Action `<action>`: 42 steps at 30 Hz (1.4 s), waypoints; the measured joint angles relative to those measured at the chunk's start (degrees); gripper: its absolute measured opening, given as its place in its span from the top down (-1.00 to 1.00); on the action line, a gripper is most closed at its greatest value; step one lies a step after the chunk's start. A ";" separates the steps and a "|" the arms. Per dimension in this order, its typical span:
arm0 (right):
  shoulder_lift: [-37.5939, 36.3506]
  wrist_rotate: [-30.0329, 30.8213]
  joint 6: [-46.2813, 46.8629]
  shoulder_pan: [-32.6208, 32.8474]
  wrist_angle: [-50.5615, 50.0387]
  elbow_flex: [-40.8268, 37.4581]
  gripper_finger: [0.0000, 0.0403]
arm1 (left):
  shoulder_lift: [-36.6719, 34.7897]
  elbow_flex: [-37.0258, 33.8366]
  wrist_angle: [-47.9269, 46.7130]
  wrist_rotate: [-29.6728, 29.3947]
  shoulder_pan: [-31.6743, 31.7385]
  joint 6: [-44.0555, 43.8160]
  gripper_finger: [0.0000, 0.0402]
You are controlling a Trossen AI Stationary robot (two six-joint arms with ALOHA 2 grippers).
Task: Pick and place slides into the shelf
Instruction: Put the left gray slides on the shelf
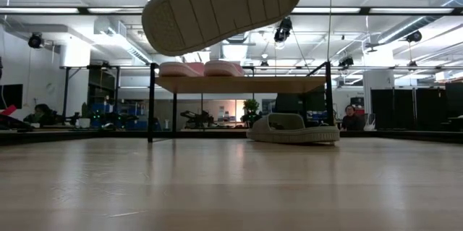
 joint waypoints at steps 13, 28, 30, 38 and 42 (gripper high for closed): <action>-0.24 2.02 -3.84 1.41 -1.69 0.02 0.88 | -1.80 0.73 -0.57 -3.34 -0.11 -3.20 0.84; -2.91 15.64 -1.59 6.14 -3.18 1.64 0.88 | -16.18 0.54 -7.03 -21.39 -0.40 -5.92 -0.02; -3.33 19.50 -1.67 7.18 -2.90 1.90 0.88 | -17.42 0.49 -7.79 -23.37 -0.50 -9.47 -0.05; -4.37 38.34 -1.74 13.32 -2.36 4.42 0.89 | -24.32 0.10 -12.68 -32.21 -0.50 -20.04 -0.06; -2.90 54.31 -1.71 16.13 -2.24 6.57 0.89 | -25.40 -0.16 -12.84 -39.61 -0.56 -20.81 -0.06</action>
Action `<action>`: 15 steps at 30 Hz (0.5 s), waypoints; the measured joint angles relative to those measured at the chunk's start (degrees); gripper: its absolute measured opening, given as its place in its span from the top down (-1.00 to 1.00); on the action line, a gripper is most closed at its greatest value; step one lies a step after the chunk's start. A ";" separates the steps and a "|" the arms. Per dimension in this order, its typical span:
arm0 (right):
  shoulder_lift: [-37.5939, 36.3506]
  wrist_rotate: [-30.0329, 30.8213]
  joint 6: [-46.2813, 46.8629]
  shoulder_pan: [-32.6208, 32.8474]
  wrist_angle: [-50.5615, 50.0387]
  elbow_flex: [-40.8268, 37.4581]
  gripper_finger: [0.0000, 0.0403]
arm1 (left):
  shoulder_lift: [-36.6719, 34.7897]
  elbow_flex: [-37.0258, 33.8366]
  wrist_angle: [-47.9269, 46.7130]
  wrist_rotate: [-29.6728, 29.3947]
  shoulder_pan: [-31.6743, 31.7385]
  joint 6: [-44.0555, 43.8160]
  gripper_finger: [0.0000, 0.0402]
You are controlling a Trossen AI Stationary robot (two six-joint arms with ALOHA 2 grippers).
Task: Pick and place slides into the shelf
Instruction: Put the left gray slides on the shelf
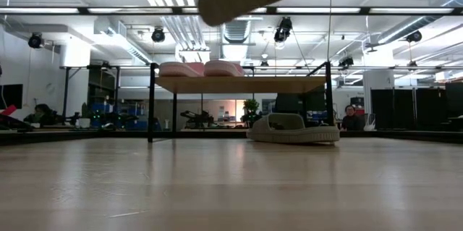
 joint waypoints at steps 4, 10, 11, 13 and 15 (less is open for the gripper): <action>2.46 13.15 1.08 1.25 -0.05 2.07 0.89 | 0.13 -0.59 0.02 -6.57 0.04 -0.04 -0.06; 7.75 26.29 2.17 1.21 -0.11 5.55 0.89 | 0.26 -3.35 -0.03 -9.70 0.02 0.00 -0.06; 9.00 29.30 1.68 1.23 -0.09 6.46 0.90 | 0.26 -3.76 -0.09 -9.88 0.02 0.01 -0.06; 11.38 36.15 -0.13 1.23 0.08 8.29 0.90 | 0.24 -4.09 -0.25 -10.76 -0.03 0.02 -0.06; 14.12 41.74 -1.99 1.21 0.11 10.24 0.90 | 0.23 -4.18 0.06 -11.18 -0.07 0.04 -0.06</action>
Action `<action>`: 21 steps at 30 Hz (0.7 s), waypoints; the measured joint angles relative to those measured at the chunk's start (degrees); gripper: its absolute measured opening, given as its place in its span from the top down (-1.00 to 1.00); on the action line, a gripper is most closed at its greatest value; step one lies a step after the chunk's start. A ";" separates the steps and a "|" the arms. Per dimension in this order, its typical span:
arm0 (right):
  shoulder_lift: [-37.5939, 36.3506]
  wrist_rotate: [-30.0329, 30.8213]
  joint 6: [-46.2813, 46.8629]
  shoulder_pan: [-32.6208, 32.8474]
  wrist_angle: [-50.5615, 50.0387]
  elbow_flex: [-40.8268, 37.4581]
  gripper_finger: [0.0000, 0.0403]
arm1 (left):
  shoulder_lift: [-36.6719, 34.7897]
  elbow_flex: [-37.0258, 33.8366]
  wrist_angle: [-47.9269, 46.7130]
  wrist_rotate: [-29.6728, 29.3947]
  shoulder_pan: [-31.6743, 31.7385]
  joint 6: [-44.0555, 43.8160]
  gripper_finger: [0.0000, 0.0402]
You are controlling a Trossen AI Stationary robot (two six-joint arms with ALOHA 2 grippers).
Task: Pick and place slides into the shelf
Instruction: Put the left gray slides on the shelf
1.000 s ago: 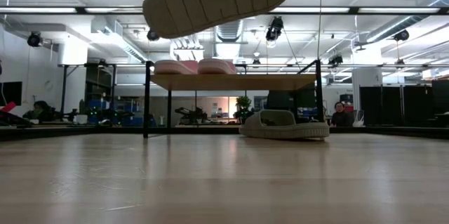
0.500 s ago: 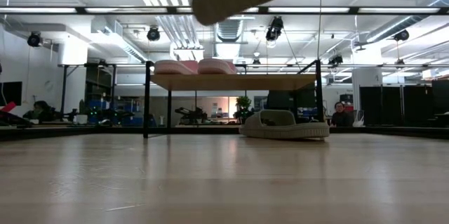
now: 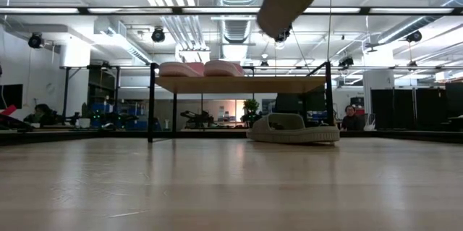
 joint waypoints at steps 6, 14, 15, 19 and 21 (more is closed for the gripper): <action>7.24 2.96 -3.84 -0.09 -0.15 4.41 0.88 | -0.12 -0.34 -0.25 -3.57 -0.02 0.56 -0.06; 11.22 7.32 -6.04 -3.49 -0.25 4.77 0.89 | -0.54 -0.36 -5.38 -11.90 -0.07 0.51 -0.06; 10.98 7.28 -5.31 -3.97 -0.42 4.16 0.90 | -0.62 -0.41 -6.11 -11.90 -0.07 0.52 -0.06; 9.67 4.89 -0.15 -5.99 -3.22 1.60 0.90 | -0.75 -0.64 -6.75 -11.92 -0.09 0.51 -0.06; 9.51 3.62 1.81 -7.04 -4.51 0.29 0.90 | -0.84 -0.98 -7.05 -11.93 -0.09 0.49 -0.06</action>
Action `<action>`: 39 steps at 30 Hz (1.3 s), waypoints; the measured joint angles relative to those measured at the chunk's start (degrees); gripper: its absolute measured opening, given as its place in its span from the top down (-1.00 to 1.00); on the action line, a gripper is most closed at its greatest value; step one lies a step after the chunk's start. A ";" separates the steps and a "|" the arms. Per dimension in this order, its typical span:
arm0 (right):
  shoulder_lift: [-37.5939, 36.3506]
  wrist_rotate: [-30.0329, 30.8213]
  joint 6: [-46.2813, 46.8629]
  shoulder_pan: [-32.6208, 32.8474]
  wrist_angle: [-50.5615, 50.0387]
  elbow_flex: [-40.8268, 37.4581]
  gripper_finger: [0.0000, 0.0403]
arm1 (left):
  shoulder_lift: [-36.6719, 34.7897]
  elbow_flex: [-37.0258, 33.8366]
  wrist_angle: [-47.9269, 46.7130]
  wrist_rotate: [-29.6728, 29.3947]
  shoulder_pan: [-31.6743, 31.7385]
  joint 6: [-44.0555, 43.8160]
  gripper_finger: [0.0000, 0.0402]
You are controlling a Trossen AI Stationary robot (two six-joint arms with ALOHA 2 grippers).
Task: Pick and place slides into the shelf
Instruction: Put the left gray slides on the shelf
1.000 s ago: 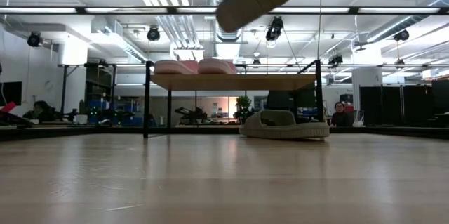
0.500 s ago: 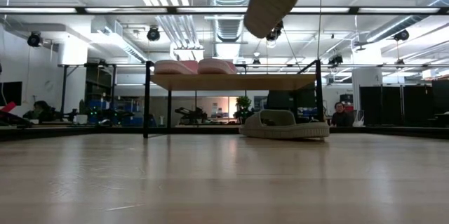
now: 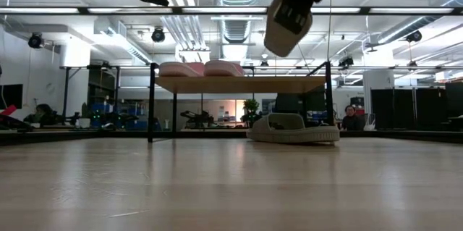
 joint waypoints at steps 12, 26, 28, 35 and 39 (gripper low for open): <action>0.15 -6.44 5.89 -3.08 -3.04 -5.30 0.90 | -0.30 -1.56 0.07 -0.43 0.00 -0.05 -0.06; 0.15 -8.12 13.24 -5.03 -13.26 -5.74 0.90 | -0.44 -2.11 0.09 -0.46 0.00 -0.09 -0.06; 0.15 -8.20 12.77 -5.05 -13.30 -5.77 0.89 | -0.44 -2.14 0.09 -0.45 0.00 -0.09 -0.06; 0.15 -9.51 10.99 -5.05 -13.34 -5.77 0.68 | -0.44 -2.16 0.09 -0.45 0.00 -0.09 -0.06; 0.15 -12.04 11.07 -5.05 -15.07 -5.77 0.65 | -0.44 -2.18 0.09 -0.44 0.00 -0.09 -0.06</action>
